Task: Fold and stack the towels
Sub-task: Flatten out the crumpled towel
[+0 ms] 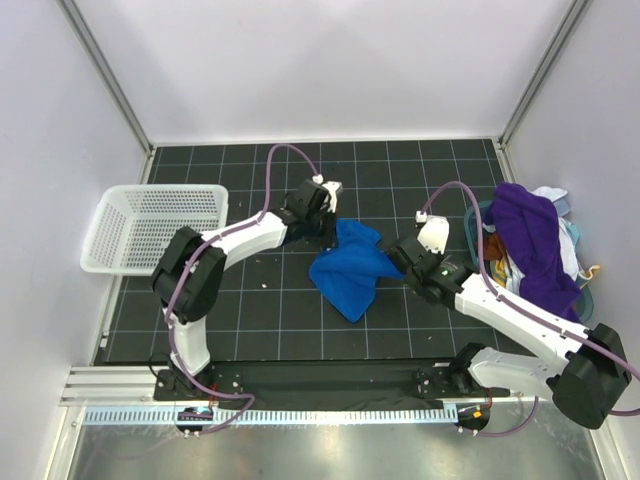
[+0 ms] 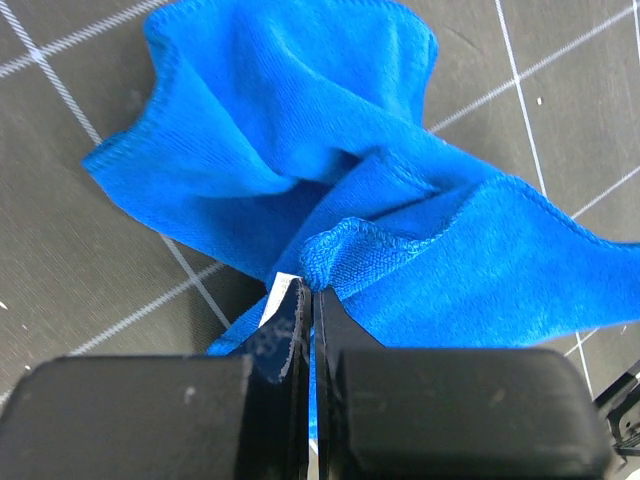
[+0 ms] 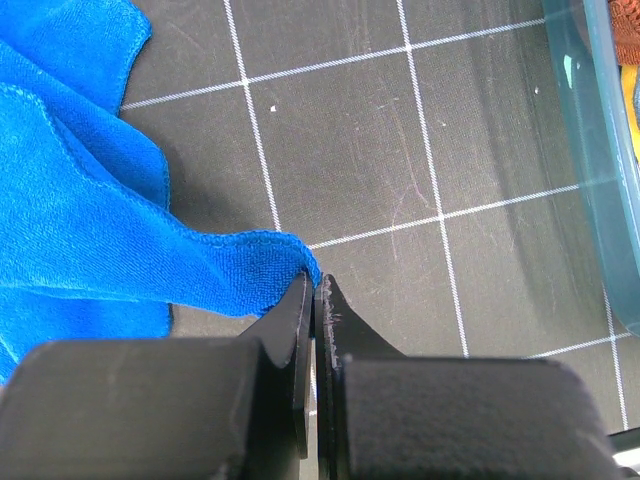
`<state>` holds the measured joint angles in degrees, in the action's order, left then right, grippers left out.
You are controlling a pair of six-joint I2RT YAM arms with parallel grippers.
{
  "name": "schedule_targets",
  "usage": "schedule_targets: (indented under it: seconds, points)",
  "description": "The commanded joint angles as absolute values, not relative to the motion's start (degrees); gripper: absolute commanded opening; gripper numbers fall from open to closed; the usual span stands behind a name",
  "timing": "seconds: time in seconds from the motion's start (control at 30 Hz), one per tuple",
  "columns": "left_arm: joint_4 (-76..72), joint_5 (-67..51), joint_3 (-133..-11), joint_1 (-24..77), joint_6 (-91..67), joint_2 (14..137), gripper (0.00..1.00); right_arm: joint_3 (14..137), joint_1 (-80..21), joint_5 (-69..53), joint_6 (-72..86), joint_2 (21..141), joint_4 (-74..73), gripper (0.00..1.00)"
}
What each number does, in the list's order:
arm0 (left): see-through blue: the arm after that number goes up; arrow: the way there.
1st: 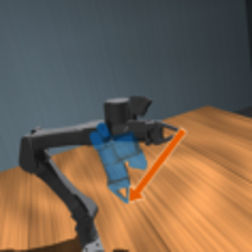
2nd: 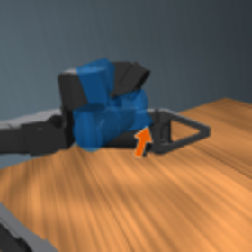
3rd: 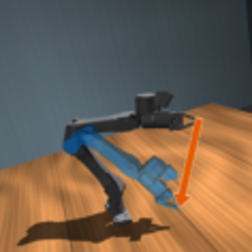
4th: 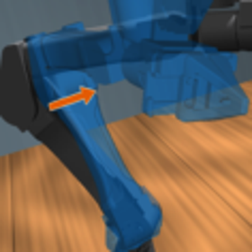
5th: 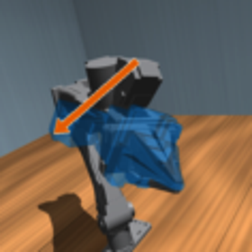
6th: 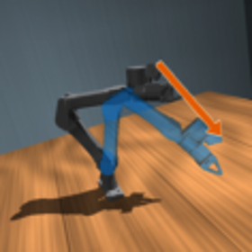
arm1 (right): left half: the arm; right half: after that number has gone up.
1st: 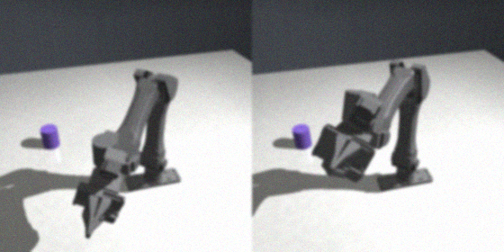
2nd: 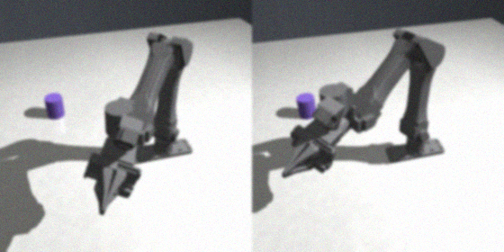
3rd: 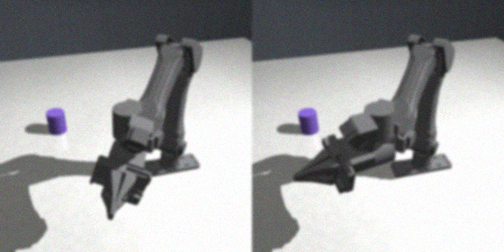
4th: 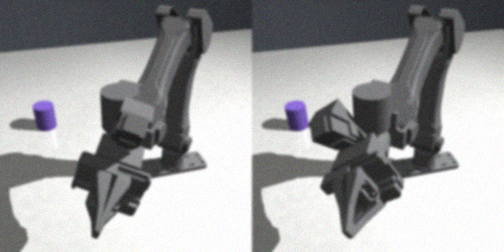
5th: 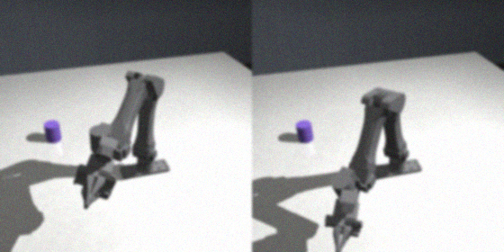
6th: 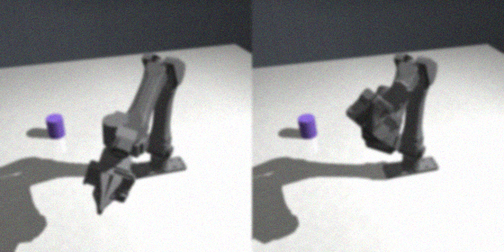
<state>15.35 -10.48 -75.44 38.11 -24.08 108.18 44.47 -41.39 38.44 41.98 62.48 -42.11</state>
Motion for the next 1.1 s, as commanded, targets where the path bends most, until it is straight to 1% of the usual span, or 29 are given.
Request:
schedule_targets:
  seconds: [0.0, 0.2, 0.37, 0.4, 0.53, 0.67, 0.83, 0.93, 1.07]
  points:
    - [12.92, -9.32, -74.36, 38.85, -24.61, 103.98, 0.00, 45.09, -40.96, 40.43, 41.92, 61.96, -41.13, 0.01]
    - [13.01, -8.00, -75.67, 38.85, -24.35, 104.06, 0.00, 43.86, -40.78, 41.04, 42.71, 61.17, -41.57, 0.01]
    - [14.15, -7.12, -78.22, 38.85, -23.29, 105.12, 0.05, 42.98, -40.34, 40.87, 43.07, 61.52, -41.48, 0.01]
    - [14.41, -7.03, -79.09, 38.76, -22.77, 105.47, 0.07, 42.98, -40.17, 40.87, 43.33, 61.44, -41.48, 0.01]
    - [15.20, -6.07, -80.85, 38.85, -21.89, 106.35, 0.08, 43.07, -39.90, 40.96, 43.33, 61.26, -41.40, 0.01]
    - [15.82, -5.28, -82.18, 38.85, -21.53, 106.79, 0.08, 43.33, -39.46, 41.04, 43.15, 61.26, -41.13, 0.01]
    - [16.43, -3.43, -83.05, 38.85, -22.50, 105.39, 0.00, 45.70, -38.85, 42.01, 41.75, 61.52, -40.61, 0.01]
    - [16.79, -1.85, -82.88, 38.85, -24.78, 104.07, 0.00, 49.47, -37.71, 43.24, 39.56, 62.22, -40.17, 0.01]
    - [17.57, 0.60, -80.60, 39.02, -26.63, 99.07, 0.00, 55.45, -36.39, 43.77, 35.52, 63.89, -38.15, 0.01]
